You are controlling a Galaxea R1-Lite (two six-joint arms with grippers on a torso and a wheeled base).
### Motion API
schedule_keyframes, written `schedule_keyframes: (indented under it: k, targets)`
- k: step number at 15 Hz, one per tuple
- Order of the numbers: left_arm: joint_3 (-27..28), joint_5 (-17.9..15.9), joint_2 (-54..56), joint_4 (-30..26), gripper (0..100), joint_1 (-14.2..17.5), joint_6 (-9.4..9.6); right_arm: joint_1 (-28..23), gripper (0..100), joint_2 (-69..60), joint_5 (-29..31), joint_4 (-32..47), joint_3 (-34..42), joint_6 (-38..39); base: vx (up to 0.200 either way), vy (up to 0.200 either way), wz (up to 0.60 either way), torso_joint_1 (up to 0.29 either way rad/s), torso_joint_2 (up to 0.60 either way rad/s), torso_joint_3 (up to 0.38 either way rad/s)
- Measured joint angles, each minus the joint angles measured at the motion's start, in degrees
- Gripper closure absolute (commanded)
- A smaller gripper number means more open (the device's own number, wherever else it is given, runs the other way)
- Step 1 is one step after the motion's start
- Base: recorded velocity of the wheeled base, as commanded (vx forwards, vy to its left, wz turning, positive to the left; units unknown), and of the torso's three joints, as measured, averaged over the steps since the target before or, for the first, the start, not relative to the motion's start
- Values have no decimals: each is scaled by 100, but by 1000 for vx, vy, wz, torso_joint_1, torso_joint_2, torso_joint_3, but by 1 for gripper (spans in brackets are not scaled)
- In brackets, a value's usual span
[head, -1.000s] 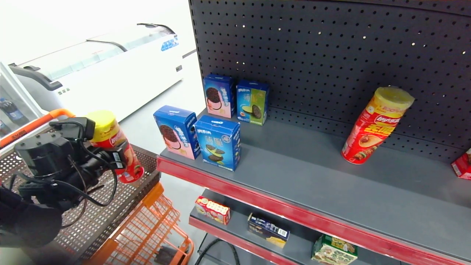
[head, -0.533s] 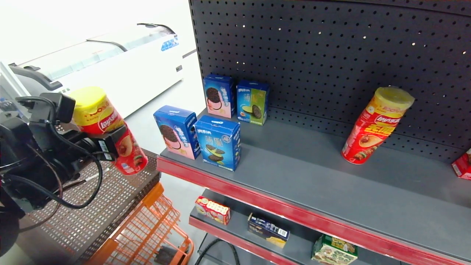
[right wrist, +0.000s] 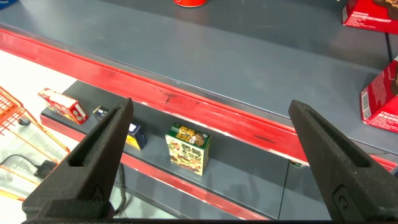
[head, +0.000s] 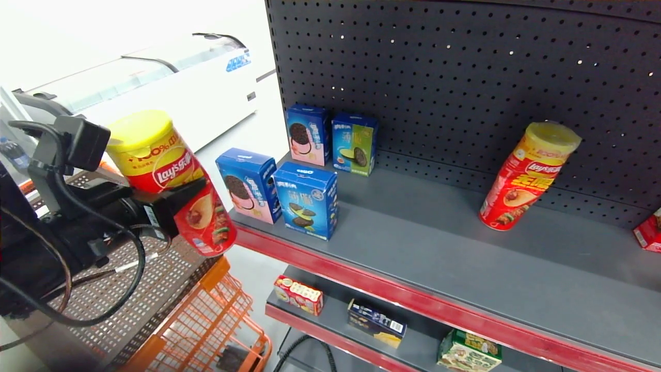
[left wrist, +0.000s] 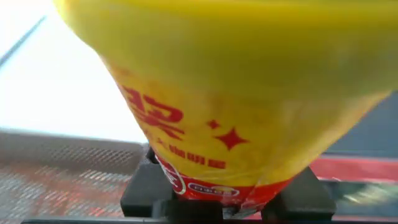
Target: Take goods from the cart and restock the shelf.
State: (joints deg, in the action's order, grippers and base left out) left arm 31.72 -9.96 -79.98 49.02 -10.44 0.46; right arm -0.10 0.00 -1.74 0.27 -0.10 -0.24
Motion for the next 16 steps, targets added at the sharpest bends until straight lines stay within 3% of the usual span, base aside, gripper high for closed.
schedule_keyframes:
  k: [2, 3, 6, 9, 11, 16]
  targets:
    - [-74, -532, 104, 5, 100, -63, -9, 5, 0, 0, 0, 0, 0, 0, 0, 0, 0, 0, 0, 0]
    - [-146, -635, 149, 2, 100, -74, -2, 0, 0, 0, 0, -2, 0, 0, 0, 0, 0, 0, 0, 0]
    - [-375, -695, 245, 13, 100, -238, 20, 0, 0, 0, 0, -2, 0, 0, 0, 0, 0, 0, 0, 0]
    - [-418, -739, 278, 13, 100, -649, 9, 0, 0, 0, 0, 0, 0, 2, 0, 0, 0, 0, 0, 0]
    - [-306, -1020, 300, -38, 100, -734, -2, 0, 0, 0, 0, 0, 0, 0, 0, 0, 0, 0, 0, 0]
    - [-96, -1346, 741, -1374, 100, -1037, 22, 0, 0, 0, 0, 0, 0, 2, 0, 0, 0, 0, 0, 0]
